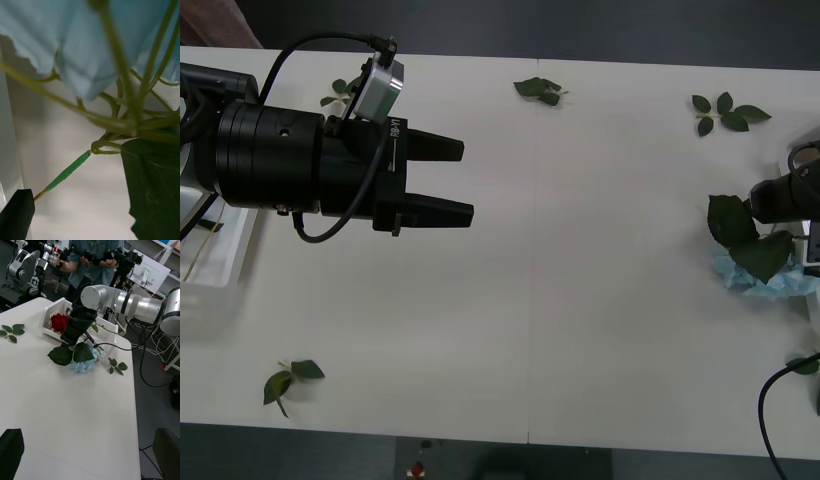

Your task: Put the red flowers into the right box and the blue flowers into the left box

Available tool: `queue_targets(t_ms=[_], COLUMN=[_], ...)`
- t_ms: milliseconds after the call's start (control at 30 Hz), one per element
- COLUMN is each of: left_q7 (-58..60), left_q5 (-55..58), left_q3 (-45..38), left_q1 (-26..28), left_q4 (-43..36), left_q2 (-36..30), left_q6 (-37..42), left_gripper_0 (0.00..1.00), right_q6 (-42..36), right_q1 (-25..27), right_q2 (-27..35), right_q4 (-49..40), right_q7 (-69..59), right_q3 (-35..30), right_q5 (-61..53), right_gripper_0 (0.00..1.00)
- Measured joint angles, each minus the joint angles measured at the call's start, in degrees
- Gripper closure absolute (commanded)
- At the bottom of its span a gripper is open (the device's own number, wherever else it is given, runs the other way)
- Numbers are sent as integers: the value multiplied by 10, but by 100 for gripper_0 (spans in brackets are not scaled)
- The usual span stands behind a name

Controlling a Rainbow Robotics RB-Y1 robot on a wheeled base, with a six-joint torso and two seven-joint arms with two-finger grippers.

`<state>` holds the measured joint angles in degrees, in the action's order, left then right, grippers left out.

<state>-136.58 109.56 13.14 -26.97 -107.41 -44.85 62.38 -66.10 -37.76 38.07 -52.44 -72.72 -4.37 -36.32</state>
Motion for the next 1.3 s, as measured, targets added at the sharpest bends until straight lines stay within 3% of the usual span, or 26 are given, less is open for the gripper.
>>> queue_targets(t_ms=[500,633,667,733,767,1300], left_q7=[0,0,0,0,0,0], left_q5=[0,0,0,0,0,0], left_q3=[0,0,0,0,0,0], left_q1=[0,0,0,0,0,0], left_q4=[0,0,0,0,0,0], left_q2=[0,0,0,0,0,0], left_q6=[0,0,0,0,0,0], left_gripper_0=[0,0,0,0,0,0], right_q6=[3,3,3,3,3,-18], right_q1=[0,0,0,0,0,0], right_q2=[-2,-2,-2,-2,-2,-2], right_q4=[29,29,29,29,29,29], right_q7=[2,2,3,5,6,24], right_q3=[0,-3,-5,-13,-17,-20], right_q5=[7,7,7,7,7,6], right_gripper_0=[19,52,64,98,100,100])
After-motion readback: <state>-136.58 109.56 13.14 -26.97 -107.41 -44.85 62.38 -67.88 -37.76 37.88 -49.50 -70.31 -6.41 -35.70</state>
